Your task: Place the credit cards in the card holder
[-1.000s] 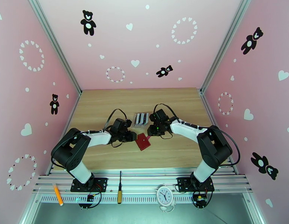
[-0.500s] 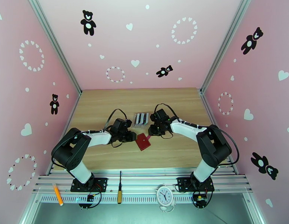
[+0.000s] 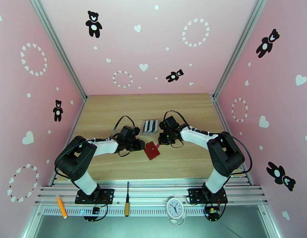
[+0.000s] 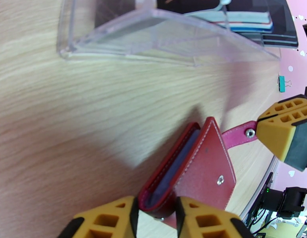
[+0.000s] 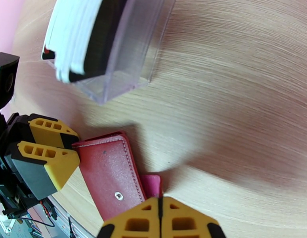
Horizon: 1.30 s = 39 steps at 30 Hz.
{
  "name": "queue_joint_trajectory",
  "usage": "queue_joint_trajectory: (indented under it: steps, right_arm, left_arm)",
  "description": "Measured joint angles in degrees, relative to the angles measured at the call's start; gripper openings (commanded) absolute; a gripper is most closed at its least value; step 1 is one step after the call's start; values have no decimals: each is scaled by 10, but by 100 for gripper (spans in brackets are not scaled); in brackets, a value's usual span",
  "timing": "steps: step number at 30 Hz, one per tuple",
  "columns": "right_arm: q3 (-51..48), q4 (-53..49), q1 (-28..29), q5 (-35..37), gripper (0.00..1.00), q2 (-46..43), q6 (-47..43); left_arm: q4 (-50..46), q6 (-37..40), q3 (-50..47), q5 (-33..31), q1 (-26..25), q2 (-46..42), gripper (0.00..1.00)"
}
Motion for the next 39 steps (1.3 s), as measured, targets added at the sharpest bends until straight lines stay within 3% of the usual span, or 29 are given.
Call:
queue_joint_trajectory:
  steps: [9,20,39]
  right_arm:
    - [-41,5,0,-3,5,-37,13]
    - [-53,17,23,-11,5,-57,37]
    - [-53,19,67,2,5,-57,54]
  left_arm:
    - [-1,0,0,0,-1,-8,44]
    - [-2,5,-10,10,-2,-14,33]
    - [-22,19,-11,13,-36,-16,33]
